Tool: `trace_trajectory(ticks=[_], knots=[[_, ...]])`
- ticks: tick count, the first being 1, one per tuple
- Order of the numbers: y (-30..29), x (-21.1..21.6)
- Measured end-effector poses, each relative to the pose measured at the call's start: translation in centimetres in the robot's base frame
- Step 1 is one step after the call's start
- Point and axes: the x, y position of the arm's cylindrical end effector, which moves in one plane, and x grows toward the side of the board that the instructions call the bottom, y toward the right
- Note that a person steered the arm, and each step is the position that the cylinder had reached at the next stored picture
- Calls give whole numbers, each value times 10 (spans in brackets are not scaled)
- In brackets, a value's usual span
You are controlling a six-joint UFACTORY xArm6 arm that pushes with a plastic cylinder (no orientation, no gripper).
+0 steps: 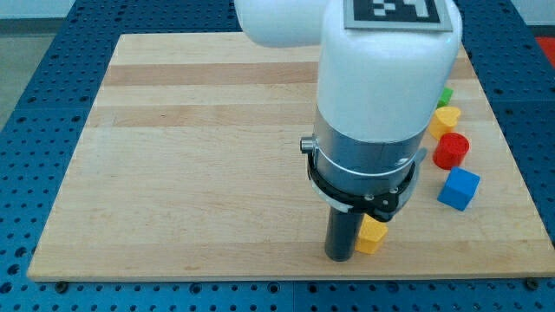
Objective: Move yellow hexagon to the line of blocks
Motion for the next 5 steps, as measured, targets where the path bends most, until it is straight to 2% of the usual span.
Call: trace_trajectory(ticks=[2, 5], knots=[[12, -11], [70, -11]])
